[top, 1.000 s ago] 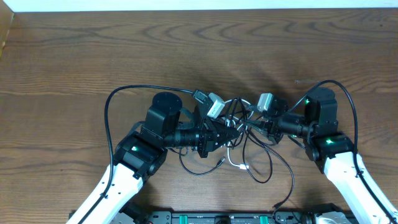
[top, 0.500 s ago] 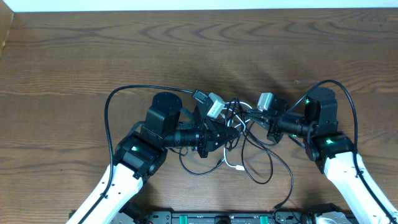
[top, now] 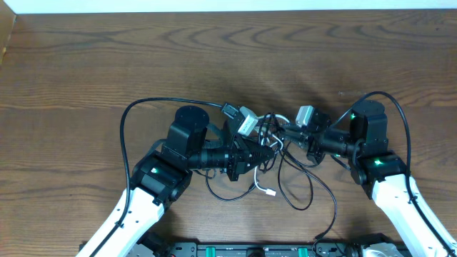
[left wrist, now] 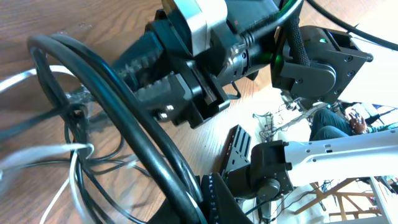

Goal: Untangle cables
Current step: 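Hold the cables with both grippers and pull them slightly apart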

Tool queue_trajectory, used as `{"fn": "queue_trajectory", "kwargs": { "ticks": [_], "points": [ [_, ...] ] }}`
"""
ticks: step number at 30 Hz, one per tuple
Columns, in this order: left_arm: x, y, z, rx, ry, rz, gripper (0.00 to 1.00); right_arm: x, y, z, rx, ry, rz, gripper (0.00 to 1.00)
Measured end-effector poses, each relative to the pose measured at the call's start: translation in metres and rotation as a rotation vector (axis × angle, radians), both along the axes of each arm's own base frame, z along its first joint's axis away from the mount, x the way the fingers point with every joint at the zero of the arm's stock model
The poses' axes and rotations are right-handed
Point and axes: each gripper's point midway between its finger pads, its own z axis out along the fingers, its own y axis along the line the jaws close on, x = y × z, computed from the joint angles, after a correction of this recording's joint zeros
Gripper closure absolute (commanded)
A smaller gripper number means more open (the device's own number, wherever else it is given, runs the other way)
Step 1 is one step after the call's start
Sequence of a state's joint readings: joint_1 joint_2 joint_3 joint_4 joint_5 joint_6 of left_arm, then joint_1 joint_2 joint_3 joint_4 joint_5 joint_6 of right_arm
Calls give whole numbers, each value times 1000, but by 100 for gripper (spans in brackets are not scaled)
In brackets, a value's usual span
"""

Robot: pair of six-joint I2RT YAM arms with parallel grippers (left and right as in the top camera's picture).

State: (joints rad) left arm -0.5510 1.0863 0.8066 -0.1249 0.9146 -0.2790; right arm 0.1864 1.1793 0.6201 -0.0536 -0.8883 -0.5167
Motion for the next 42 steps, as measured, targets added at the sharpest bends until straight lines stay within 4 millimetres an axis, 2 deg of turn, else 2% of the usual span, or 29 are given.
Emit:
{"fn": "queue_trajectory", "kwargs": {
  "ticks": [2, 15, 20, 23, 24, 26, 36, 42],
  "points": [
    [0, 0, 0, 0, 0, 0, 92, 0, 0, 0, 3, 3, -2, 65],
    [-1, -2, 3, -9, -14, -8, 93, -1, 7, 5, 10, -22, 18, 71],
    [-1, -3, 3, -11, -17, -8, 92, -6, 13, 4, 11, -18, 40, 80],
    [-1, -3, 4, -11, -17, -9, 93, -5, 13, 4, 8, -18, 36, 89],
    [-1, -3, 4, -11, -17, -9, 92, -5, 13, 4, 7, -17, 35, 95],
    [-1, -3, 4, -11, -17, -9, 92, -5, 13, 3, 5, -18, 34, 99],
    [0, -2, 3, -10, -18, -6, 92, -4, 11, 0, -2, 6, 14, 99],
    [13, 1, -1, 22, -34, 69, 92, 0, 8, 3, 25, 44, -21, 99]
  ]
}}
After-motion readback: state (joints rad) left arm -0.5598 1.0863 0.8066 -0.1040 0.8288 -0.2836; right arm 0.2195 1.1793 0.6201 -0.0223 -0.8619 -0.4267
